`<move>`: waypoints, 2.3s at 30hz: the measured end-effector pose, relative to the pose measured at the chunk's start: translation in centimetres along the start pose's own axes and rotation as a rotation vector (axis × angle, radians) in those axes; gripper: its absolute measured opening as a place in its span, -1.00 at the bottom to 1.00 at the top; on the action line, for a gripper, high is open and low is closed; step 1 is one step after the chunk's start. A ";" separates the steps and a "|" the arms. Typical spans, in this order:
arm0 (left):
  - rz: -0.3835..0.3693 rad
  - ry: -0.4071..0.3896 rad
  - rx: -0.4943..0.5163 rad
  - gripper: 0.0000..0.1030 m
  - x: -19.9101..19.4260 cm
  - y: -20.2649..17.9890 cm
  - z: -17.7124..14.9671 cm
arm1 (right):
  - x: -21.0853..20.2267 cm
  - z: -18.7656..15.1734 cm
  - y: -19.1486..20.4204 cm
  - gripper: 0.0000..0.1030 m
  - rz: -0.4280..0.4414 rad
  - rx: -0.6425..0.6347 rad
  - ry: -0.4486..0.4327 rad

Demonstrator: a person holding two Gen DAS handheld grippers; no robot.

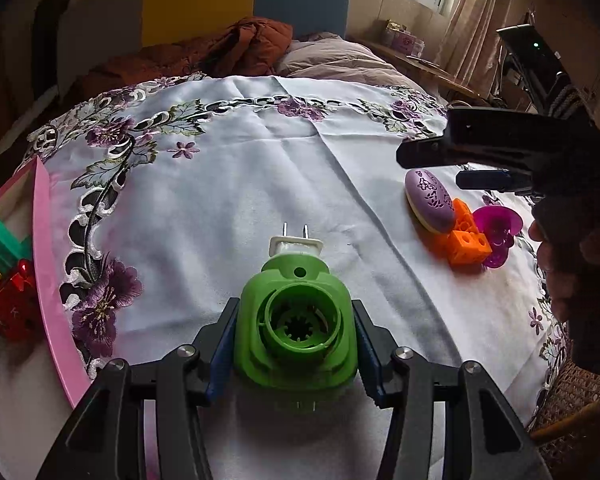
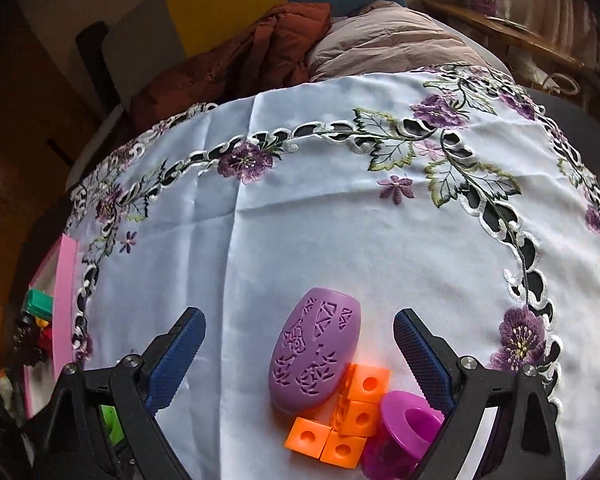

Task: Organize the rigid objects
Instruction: 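Grasp the purple egg with the right tool, then carry the green plug-shaped piece into the tray and open the left tool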

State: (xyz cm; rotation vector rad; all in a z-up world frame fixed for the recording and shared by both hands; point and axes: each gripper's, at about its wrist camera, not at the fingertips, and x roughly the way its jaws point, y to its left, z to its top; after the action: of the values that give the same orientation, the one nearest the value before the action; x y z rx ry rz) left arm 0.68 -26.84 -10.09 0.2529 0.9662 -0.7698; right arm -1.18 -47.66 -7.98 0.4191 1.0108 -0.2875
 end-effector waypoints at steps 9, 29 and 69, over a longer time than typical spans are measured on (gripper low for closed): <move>-0.004 -0.018 -0.009 0.02 0.0 0.1 -0.2 | 1.9 -0.5 3.4 -0.14 0.019 -0.187 0.061; -0.006 -0.022 -0.012 0.02 0.0 0.1 -0.3 | 3.1 -1.1 4.7 0.04 0.025 -0.292 0.075; 0.042 -0.138 -0.080 0.02 -9.5 2.6 0.3 | 2.8 -1.5 5.9 0.04 -0.016 -0.422 0.002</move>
State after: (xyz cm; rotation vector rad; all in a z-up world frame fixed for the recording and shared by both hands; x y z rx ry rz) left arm -0.51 -20.65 -2.54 0.1483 0.8567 -0.6998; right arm 1.57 -41.90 -9.89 0.0287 1.0455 -0.0832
